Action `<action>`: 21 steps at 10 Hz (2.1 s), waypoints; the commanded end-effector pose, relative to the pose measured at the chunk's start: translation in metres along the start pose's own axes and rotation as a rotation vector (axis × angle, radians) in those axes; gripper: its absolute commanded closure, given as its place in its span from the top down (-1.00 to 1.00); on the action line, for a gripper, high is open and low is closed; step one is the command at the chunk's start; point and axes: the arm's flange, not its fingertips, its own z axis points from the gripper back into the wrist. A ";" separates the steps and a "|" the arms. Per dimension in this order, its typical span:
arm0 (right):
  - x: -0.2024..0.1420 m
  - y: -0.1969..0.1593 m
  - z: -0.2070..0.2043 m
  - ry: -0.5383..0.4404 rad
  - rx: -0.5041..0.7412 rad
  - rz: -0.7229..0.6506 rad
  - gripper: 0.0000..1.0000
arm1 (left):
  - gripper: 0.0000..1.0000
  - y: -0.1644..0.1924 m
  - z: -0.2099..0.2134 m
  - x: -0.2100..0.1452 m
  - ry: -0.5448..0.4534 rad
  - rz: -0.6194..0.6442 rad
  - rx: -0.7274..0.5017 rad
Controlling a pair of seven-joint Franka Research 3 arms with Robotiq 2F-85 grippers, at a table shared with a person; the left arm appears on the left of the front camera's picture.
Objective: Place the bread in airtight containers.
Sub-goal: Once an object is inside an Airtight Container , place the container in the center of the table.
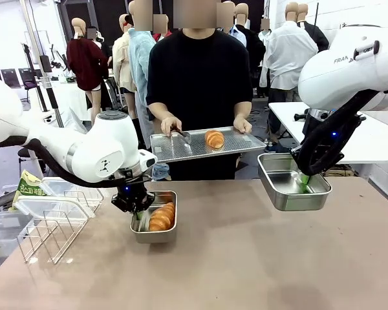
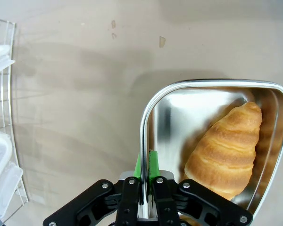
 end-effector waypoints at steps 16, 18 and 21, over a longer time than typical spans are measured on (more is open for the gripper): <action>-0.001 0.001 0.001 -0.005 0.001 0.005 -1.00 | 0.66 -0.006 -0.019 0.011 0.015 0.029 -0.008; -0.001 0.001 0.001 -0.005 0.001 0.005 -1.00 | 1.00 -0.004 -0.012 0.012 -0.001 0.039 0.005; -0.001 0.001 0.001 -0.005 0.001 0.005 -1.00 | 1.00 -0.002 -0.010 0.011 0.001 0.044 0.000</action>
